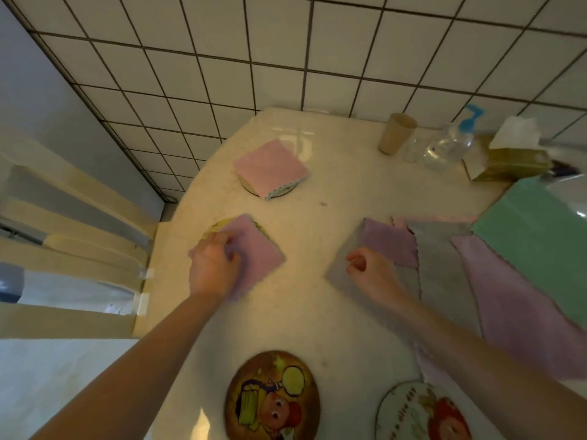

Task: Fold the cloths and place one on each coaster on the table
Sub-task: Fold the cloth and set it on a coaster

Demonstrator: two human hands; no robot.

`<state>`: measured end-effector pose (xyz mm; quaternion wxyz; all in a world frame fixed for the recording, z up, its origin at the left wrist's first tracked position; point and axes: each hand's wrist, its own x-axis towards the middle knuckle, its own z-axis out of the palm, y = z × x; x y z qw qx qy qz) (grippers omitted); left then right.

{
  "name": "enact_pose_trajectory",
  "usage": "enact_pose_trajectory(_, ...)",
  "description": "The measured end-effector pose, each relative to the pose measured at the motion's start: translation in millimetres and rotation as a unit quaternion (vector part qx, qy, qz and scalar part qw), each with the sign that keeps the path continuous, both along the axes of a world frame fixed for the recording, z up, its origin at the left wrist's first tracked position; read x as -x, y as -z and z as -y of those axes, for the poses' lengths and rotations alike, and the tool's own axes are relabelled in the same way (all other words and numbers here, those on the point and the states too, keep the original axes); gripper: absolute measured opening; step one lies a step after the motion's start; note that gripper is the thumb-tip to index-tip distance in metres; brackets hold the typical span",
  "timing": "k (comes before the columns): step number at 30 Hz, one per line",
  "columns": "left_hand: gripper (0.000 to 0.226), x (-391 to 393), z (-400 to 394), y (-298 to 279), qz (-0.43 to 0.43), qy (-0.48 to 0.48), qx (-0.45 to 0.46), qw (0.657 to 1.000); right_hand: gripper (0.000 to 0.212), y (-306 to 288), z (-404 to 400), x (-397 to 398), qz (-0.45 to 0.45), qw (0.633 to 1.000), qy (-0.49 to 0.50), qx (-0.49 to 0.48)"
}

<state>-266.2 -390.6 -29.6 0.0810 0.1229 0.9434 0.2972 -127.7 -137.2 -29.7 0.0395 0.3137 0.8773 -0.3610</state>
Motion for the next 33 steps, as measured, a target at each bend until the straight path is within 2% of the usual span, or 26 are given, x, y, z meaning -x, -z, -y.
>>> enact_pose_trajectory(4,0.032,-60.0,-60.3,-6.9,0.007,0.036,-0.014,0.999,0.016,-0.8,-50.3,-55.1,-0.004,0.999,-0.023,-0.033)
enact_pose_trajectory(10,0.037,-146.9,-148.9,3.0,0.007,0.073,0.004,0.997,0.014,-3.1,-129.0,-138.2,-0.005,0.998,-0.062,-0.033)
enact_pose_trajectory(15,0.032,-199.2,-251.3,-2.2,0.019,0.147,-0.017,0.989,0.014,-10.9,-203.0,-194.5,-0.019,0.994,-0.045,-0.097)
enact_pose_trajectory(18,0.03,-217.7,-311.5,-2.7,0.001,0.231,-0.03,0.972,0.017,-8.4,-246.7,-220.3,-0.026,0.992,-0.016,-0.12)
enact_pose_trajectory(23,0.038,-238.5,-410.2,-0.5,-0.064,0.375,0.031,0.924,0.021,4.0,-308.3,-251.6,0.05,0.975,0.003,-0.216)
enact_pose_trajectory(26,0.044,-241.6,-453.6,10.5,-0.093,0.455,0.042,0.885,0.026,9.1,-327.5,-256.4,0.081,0.97,-0.013,-0.228)
enact_pose_trajectory(29,0.046,-241.7,-484.4,21.9,-0.092,0.534,0.142,0.828,0.031,18.4,-337.4,-257.8,0.1,0.962,-0.052,-0.249)
enact_pose_trajectory(33,0.054,-236.6,-499.3,34.6,-0.097,0.568,0.211,0.79,0.032,22.5,-338.7,-256.6,0.114,0.954,-0.079,-0.265)
